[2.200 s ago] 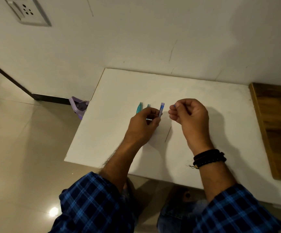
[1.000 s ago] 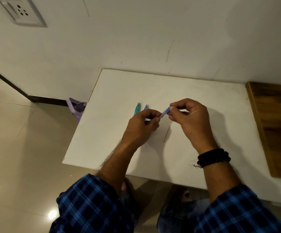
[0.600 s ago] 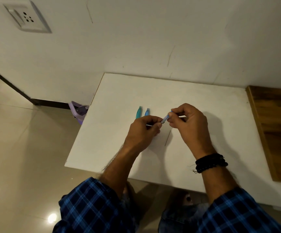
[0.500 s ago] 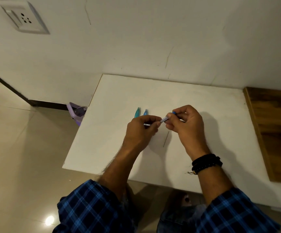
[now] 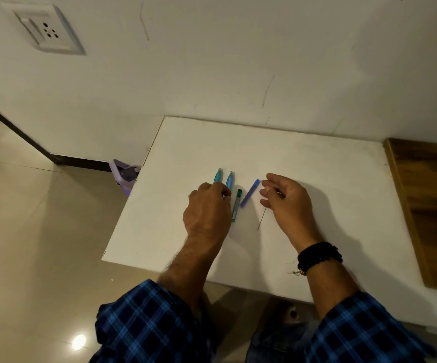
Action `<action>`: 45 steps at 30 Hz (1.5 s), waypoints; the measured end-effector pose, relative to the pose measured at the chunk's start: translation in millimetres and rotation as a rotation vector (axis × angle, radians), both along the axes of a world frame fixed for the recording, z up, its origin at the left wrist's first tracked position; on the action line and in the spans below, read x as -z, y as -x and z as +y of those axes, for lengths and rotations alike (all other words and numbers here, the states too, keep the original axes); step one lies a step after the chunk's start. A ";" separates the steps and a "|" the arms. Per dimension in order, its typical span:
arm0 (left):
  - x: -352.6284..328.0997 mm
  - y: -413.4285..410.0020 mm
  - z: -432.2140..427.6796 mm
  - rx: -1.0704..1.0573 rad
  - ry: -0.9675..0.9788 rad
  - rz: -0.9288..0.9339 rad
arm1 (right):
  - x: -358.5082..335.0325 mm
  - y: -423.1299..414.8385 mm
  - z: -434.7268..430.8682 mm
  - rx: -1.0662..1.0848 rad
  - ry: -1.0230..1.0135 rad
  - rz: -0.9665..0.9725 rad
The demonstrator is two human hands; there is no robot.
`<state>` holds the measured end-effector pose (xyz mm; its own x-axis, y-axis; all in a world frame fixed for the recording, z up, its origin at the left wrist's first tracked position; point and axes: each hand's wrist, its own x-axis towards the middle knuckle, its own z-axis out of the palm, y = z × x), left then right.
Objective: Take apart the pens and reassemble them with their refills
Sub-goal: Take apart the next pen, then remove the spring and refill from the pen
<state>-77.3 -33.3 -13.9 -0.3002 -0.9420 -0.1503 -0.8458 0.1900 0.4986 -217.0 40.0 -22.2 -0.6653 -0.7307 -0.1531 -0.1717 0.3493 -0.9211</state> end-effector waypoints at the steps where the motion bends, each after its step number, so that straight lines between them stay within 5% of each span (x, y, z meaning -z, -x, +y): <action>1: -1.3 0.2 0.2 -0.015 -0.008 0.000 | -1.9 1.1 1.1 0.003 -0.010 0.104; 4: -4.2 -0.1 0.3 -0.036 0.011 -0.059 | -6.8 10.4 9.7 0.027 -0.107 0.396; 10: -0.6 5.8 0.7 -0.010 0.030 -0.141 | -1.6 -5.3 13.7 -0.070 -0.474 0.523; 15: -0.9 5.3 1.7 -0.052 0.031 -0.112 | 1.6 -19.0 8.2 -0.101 -0.576 0.563; 20: -6.0 6.2 1.6 -0.045 0.057 0.258 | -10.4 -22.4 6.1 -0.068 -0.339 0.509; 23: -8.8 10.2 0.6 0.020 -0.017 0.527 | -17.1 -17.9 -0.1 -0.010 0.005 0.205; 26: -9.0 12.4 3.2 0.061 -0.217 0.692 | -22.0 -17.2 -2.7 -0.004 0.139 0.064; 35: -21.0 11.1 9.4 0.176 -0.557 0.856 | -32.9 -12.0 -3.8 0.005 0.259 0.145; 45: -25.9 9.4 9.4 0.280 -0.637 0.804 | -52.6 2.9 -0.6 0.072 0.312 -0.134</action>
<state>-86.6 -23.9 12.1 -0.7243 -0.6414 -0.2529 -0.1902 -0.1667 0.9675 -219.8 39.5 30.4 -0.7059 -0.7081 -0.0191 -0.0269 0.0538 -0.9982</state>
